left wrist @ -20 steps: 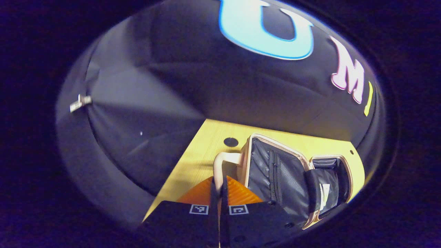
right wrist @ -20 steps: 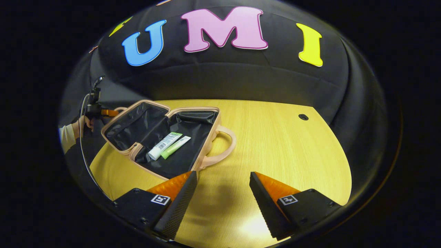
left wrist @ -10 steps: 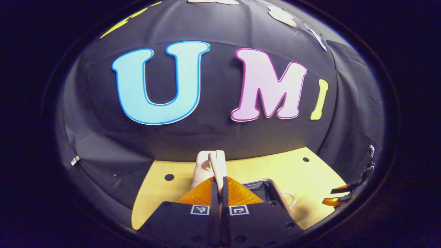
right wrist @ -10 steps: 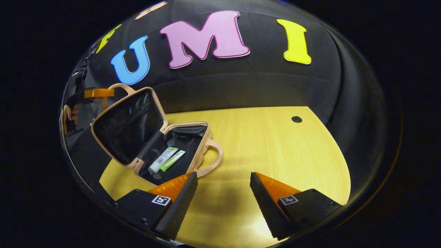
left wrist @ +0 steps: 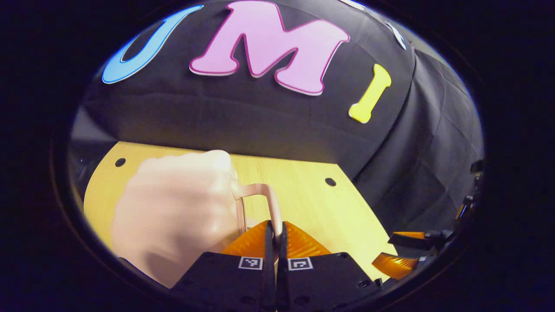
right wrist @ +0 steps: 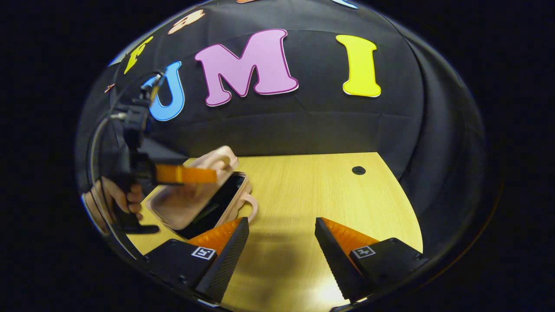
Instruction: First open the suitcase, pack the skin care products into it, and then close the suitcase.
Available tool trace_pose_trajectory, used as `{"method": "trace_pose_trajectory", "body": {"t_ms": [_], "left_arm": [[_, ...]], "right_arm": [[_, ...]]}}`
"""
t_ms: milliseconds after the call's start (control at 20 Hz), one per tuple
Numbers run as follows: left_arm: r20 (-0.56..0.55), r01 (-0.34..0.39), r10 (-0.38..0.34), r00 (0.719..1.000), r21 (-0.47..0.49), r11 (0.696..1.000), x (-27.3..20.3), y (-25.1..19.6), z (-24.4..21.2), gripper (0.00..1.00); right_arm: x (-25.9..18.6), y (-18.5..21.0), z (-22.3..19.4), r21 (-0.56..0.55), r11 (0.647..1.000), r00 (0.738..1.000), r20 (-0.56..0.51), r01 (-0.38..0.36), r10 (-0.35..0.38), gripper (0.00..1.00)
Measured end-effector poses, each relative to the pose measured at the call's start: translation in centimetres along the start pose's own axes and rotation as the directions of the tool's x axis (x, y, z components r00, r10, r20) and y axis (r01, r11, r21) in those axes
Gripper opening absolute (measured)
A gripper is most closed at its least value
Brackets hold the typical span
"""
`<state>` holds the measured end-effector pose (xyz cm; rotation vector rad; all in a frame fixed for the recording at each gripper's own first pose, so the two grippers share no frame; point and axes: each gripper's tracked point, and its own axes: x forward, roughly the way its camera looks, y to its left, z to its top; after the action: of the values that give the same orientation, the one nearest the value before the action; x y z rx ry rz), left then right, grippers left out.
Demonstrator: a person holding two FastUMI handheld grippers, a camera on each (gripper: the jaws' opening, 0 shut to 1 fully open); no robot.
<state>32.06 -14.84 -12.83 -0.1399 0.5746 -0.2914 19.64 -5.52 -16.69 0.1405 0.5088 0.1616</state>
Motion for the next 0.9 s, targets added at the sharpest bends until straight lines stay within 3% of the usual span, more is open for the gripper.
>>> {"method": "trace_pose_trajectory", "body": {"t_ms": [100, 150, 200, 250, 300, 450, 500, 700, 900], "left_arm": [[-0.068, -0.021, 0.022, 0.997, 0.019, 1.000, 2.4, 0.3, -2.9, 0.07], [-0.064, -0.033, 0.035, 0.997, 0.041, 0.999, 2.8, 0.1, -2.6, 0.08], [-0.059, -0.041, 0.045, 0.997, 0.070, 0.997, 3.1, 0.2, -2.5, 0.17], [-0.050, -0.026, 0.030, 0.998, 0.087, 0.996, 2.7, -0.2, -2.0, 0.16], [-0.025, -0.020, 0.023, 0.999, 0.093, 0.995, 2.4, -0.5, -1.9, 0.34], [0.083, -0.027, 0.018, 0.996, 0.116, 0.993, -1.4, -1.4, 0.8, 0.69], [0.140, -0.044, 0.025, 0.990, 0.132, 0.990, -4.0, -1.2, 1.9, 1.00], [0.344, -0.129, 0.074, 0.936, 0.140, 0.982, -13.4, -1.2, 6.0, 0.96], [0.454, -0.172, 0.118, 0.883, 0.080, 0.982, -22.9, 0.3, 6.7, 0.96]], "right_arm": [[-0.7, -0.3, 0.0, 0.014, 1.000, 1.000, 0.014, 0.015, -0.015, 0.97], [-1.2, -0.5, 0.3, 0.001, 1.000, 0.999, 0.032, 0.026, -0.026, 0.97], [-1.6, -0.6, 0.5, -0.023, 0.999, 0.998, 0.045, 0.037, -0.036, 0.97], [-2.1, -0.5, 0.6, -0.042, 0.998, 0.998, 0.056, 0.044, -0.041, 0.97], [-2.6, -0.5, 0.7, -0.046, 0.998, 0.997, 0.064, 0.049, -0.046, 0.97], [-4.6, 0.1, 2.1, -0.009, 0.997, 0.992, 0.096, 0.079, -0.077, 0.97], [-5.5, 0.6, 2.7, 0.001, 0.996, 0.990, 0.111, 0.088, -0.088, 0.97], [-9.0, 3.1, 4.9, -0.025, 0.991, 0.978, 0.170, 0.128, -0.122, 0.97], [-12.9, 6.7, 7.3, -0.020, 0.992, 0.952, 0.284, 0.127, -0.116, 0.97]]}}
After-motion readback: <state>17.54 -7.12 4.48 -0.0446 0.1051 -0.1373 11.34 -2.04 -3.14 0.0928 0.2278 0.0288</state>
